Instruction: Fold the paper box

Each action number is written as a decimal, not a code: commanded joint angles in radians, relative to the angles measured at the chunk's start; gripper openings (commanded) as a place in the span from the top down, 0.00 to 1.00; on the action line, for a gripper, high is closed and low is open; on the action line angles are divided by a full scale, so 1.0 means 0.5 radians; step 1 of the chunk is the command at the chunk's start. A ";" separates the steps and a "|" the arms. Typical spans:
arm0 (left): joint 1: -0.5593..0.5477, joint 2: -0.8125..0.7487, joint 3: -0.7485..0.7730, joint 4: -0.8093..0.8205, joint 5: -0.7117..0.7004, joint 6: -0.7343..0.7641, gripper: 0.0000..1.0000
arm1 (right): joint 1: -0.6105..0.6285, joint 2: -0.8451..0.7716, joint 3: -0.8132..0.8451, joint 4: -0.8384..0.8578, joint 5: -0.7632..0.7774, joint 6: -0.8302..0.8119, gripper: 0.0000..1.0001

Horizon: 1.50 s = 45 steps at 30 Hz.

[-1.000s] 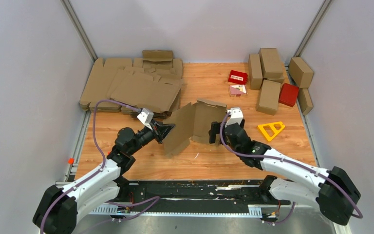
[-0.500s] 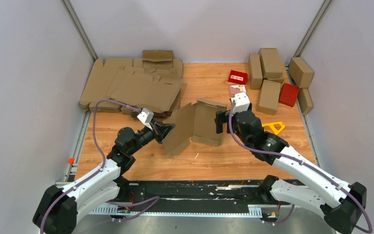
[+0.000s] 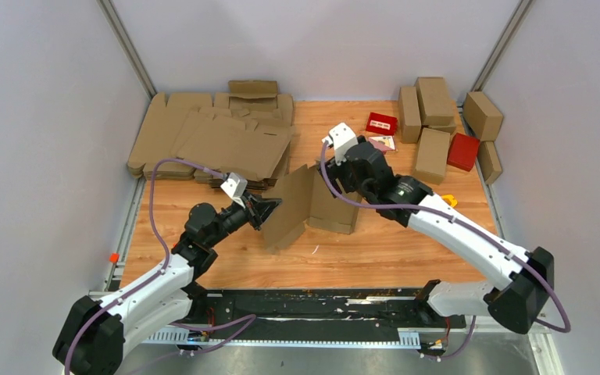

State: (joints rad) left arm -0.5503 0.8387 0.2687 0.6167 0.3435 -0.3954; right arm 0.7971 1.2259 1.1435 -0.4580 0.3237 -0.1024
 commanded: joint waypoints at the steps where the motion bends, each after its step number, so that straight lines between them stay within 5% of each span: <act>1: -0.016 0.012 0.046 -0.089 0.069 -0.006 0.93 | 0.031 0.114 0.146 -0.041 0.163 -0.228 0.23; 10: -0.016 0.032 0.053 -0.086 0.071 -0.013 0.90 | 0.038 0.220 0.170 0.022 0.239 -0.292 0.43; 21: -0.016 0.040 0.050 -0.082 0.065 -0.025 0.83 | 0.038 0.227 0.141 0.061 0.286 -0.260 0.94; 26: -0.016 0.033 0.042 -0.075 0.074 -0.028 0.75 | 0.038 0.237 0.150 0.041 0.357 -0.226 1.00; 31: -0.016 0.000 0.037 -0.100 0.032 -0.041 0.37 | 0.035 0.235 0.128 -0.006 0.421 -0.156 1.00; 37: -0.016 -0.238 0.038 -0.334 -0.272 -0.042 0.05 | -0.009 0.188 0.016 -0.136 0.415 0.173 1.00; 45: -0.013 -0.547 0.492 -1.610 -1.216 -0.356 0.00 | -0.104 0.115 -0.240 -0.202 0.367 0.604 1.00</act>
State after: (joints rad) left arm -0.5552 0.6071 0.3515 0.1841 0.0273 -0.4572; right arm 0.7670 1.3144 1.0554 -0.5209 0.5110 0.0299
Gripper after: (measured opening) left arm 0.997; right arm 0.044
